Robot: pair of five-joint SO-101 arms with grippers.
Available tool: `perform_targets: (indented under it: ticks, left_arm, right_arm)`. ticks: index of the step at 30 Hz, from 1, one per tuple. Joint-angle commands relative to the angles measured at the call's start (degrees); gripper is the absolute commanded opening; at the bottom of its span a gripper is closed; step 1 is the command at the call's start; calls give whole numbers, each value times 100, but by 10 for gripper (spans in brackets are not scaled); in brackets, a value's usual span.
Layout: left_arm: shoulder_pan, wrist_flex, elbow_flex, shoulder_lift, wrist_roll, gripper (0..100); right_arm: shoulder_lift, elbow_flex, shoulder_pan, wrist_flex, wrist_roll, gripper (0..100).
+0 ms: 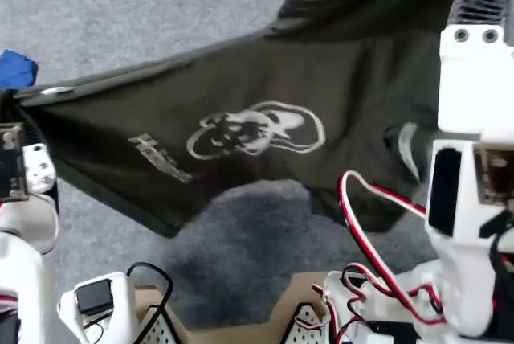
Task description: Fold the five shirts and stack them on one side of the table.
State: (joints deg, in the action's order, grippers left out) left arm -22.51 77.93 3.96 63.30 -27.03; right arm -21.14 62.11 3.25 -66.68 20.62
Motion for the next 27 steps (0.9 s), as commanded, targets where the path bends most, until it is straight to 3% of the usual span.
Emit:
perform_targets:
  ticks: [1, 6, 23, 27]
  left_arm:
    - [-519, -571, 123, 110, 9, 19]
    - [-835, -914, 105, 154, 9, 19]
    - [-853, -905, -369, 347, 62, 19]
    - [-809, -949, -510, 655, 510, 19]
  right_arm:
    - [-66, 48, -48, -202, 62, 5]
    - [-66, 347, -48, -369, 62, 5]
    - [-374, 1024, -40, -325, 387, 5]
    - [-497, 1024, -48, -325, 387, 5]
